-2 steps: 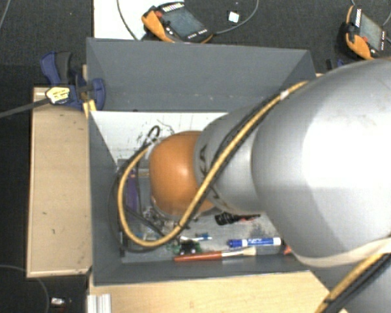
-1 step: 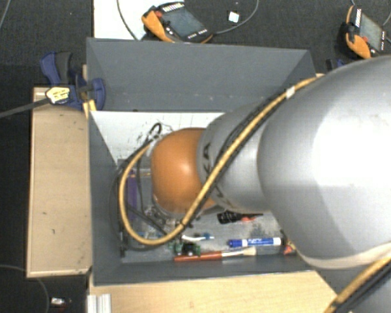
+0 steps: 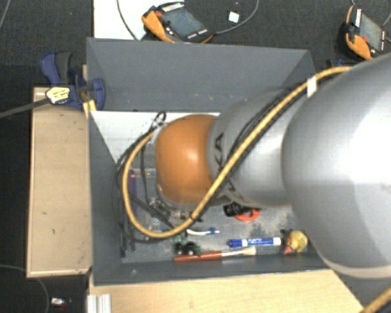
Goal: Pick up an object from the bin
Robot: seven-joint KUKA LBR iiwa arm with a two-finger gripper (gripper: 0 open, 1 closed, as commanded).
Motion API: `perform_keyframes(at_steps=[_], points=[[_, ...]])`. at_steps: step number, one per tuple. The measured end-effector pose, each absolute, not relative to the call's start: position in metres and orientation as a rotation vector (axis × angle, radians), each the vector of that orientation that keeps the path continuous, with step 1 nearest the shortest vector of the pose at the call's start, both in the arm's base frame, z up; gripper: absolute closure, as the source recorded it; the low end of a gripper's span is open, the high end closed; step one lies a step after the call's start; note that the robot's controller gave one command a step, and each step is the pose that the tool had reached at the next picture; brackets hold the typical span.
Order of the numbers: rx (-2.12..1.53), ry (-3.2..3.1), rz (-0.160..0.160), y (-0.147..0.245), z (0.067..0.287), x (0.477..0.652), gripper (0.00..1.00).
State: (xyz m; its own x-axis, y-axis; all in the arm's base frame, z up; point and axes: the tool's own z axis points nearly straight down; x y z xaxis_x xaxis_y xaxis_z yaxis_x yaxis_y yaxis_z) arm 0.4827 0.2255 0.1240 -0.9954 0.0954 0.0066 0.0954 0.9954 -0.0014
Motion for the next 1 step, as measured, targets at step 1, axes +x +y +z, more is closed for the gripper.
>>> perform_keyframes(at_steps=[1], points=[[-0.151,-3.135,-0.002,0.2258,0.1498,0.4840,1.00]])
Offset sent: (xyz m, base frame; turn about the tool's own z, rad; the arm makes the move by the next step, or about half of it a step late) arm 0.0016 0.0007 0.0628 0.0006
